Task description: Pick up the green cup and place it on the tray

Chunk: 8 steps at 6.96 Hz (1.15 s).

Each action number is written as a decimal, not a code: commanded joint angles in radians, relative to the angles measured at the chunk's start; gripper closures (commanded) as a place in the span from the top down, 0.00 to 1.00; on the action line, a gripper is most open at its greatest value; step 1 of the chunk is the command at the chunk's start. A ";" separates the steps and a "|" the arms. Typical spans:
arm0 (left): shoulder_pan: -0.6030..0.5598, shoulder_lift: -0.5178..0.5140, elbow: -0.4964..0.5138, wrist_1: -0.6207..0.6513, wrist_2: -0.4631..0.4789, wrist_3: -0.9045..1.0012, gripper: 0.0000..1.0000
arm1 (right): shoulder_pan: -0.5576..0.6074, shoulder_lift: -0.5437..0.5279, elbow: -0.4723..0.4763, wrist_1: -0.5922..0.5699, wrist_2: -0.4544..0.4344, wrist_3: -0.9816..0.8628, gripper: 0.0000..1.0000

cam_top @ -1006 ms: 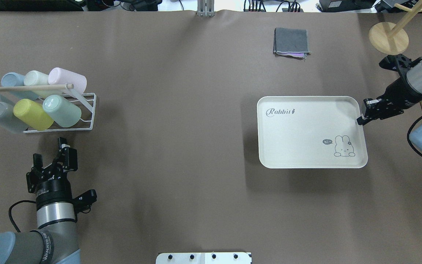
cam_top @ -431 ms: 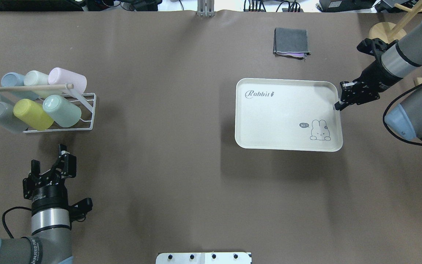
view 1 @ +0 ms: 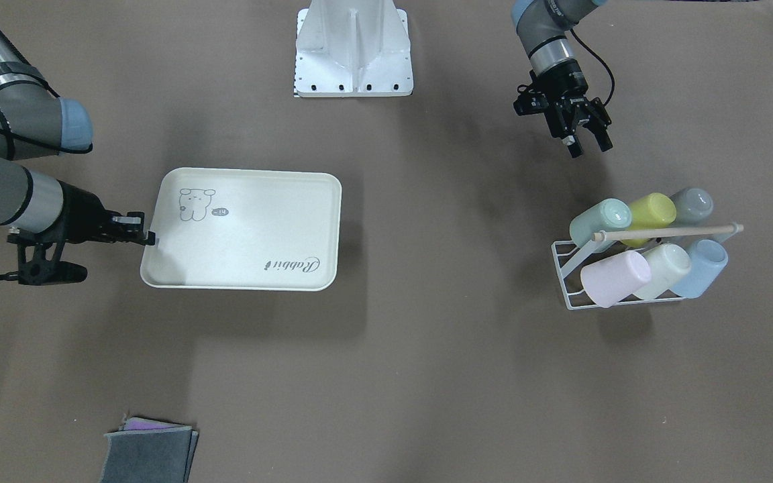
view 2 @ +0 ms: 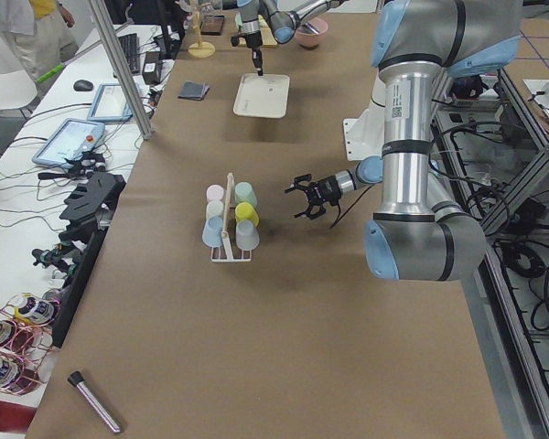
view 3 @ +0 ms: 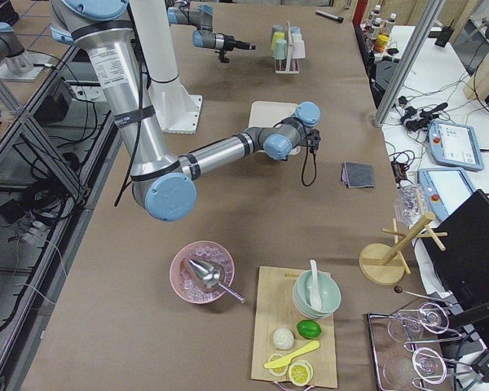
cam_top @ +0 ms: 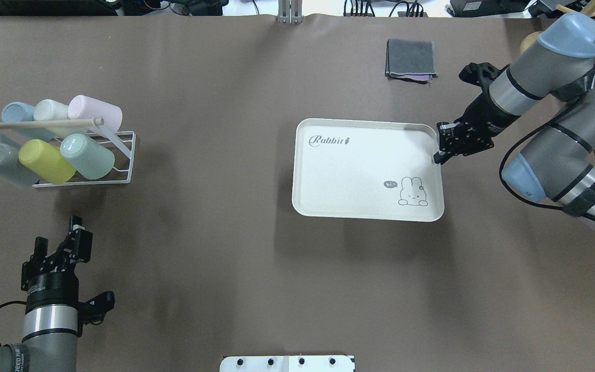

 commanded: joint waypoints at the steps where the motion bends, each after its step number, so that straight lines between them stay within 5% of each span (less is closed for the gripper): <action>1: 0.004 0.011 -0.006 -0.071 0.000 0.110 0.98 | -0.059 0.041 -0.001 0.000 -0.003 0.049 0.00; 6: -0.003 0.057 -0.005 -0.201 -0.003 0.288 0.98 | -0.124 0.199 -0.119 0.002 -0.076 0.084 0.00; 8: -0.005 0.054 0.023 -0.426 -0.039 0.559 0.98 | -0.148 0.210 -0.125 0.002 -0.090 0.093 0.00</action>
